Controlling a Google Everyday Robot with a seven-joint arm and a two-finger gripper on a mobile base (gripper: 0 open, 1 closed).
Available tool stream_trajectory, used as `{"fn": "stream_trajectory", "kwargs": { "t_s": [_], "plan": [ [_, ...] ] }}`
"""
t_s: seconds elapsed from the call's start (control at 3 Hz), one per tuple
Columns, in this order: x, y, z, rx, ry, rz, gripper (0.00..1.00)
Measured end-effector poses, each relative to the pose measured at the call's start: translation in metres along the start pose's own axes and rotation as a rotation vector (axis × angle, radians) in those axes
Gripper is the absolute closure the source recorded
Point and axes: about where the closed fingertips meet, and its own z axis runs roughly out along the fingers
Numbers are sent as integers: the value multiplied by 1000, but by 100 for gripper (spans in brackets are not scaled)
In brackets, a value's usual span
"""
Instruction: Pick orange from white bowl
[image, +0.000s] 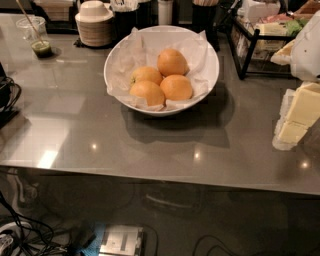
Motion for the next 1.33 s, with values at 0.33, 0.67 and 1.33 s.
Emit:
{"fn": "stream_trajectory", "kwargs": {
  "t_s": [0.33, 0.67, 1.33],
  "plan": [
    [0, 0, 0, 0, 0, 0, 0],
    [-7, -4, -2, 12, -17, -14, 0],
    [-69, -25, 16, -36, -205, -141, 0]
  ]
}}
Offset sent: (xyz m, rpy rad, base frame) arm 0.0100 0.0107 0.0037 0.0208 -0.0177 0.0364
